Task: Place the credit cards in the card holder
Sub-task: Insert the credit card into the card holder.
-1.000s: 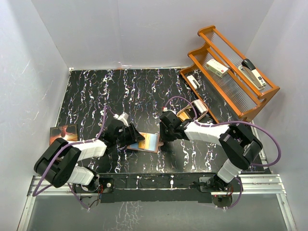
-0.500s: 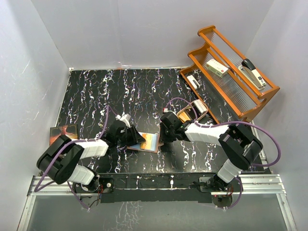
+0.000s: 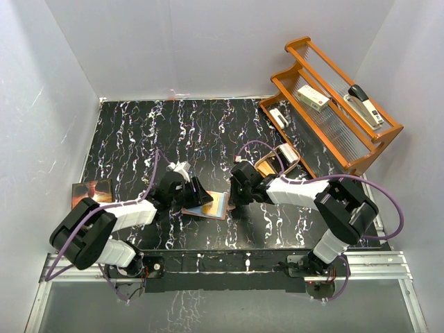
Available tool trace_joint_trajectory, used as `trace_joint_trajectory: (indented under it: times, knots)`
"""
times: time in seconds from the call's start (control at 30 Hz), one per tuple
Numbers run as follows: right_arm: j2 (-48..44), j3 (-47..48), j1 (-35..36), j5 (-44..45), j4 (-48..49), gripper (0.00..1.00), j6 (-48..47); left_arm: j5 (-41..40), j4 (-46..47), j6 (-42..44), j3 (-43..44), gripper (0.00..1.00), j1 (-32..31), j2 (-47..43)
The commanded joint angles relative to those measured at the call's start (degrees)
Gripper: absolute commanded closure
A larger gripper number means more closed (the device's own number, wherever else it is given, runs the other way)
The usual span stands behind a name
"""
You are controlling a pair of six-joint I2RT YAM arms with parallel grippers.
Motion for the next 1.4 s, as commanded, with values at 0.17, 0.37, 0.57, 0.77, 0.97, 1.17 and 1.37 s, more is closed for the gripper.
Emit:
trace_joint_trajectory:
  times: [0.17,0.37,0.57,0.77,0.97,1.17,1.37]
  knots:
    - [0.7,-0.56,0.48,0.83,1.11,0.92,-1.55,-1.03,-1.84,1.12,1.39,0.56,-0.33,-1.7]
    - [1.23,-0.25,0.51,0.6,1.67,0.92,-1.9,0.63,-0.09,0.59,1.51,0.67,-0.37,-0.05]
    - [1.92,0.13,0.43,-0.24,2.8,0.93,-2.04,1.53,1.73,-0.27,1.84,0.75,-1.25,0.52]
    - [2.47,0.05,0.49,-0.61,3.61,0.94,-2.04,2.02,4.89,-0.81,1.67,0.74,-2.62,2.55]
    - [3.18,0.36,0.49,-0.53,3.62,0.94,-2.95,1.5,3.96,-1.38,3.37,0.66,-3.36,4.58]
    - [1.29,4.62,0.5,2.72,-3.3,0.86,-6.52,-0.34,-0.27,-1.71,4.35,0.57,-3.36,0.98]
    - [-1.84,9.88,0.49,7.33,-10.32,0.75,-10.04,-1.88,-9.21,-0.44,6.62,0.52,-3.37,-3.92]
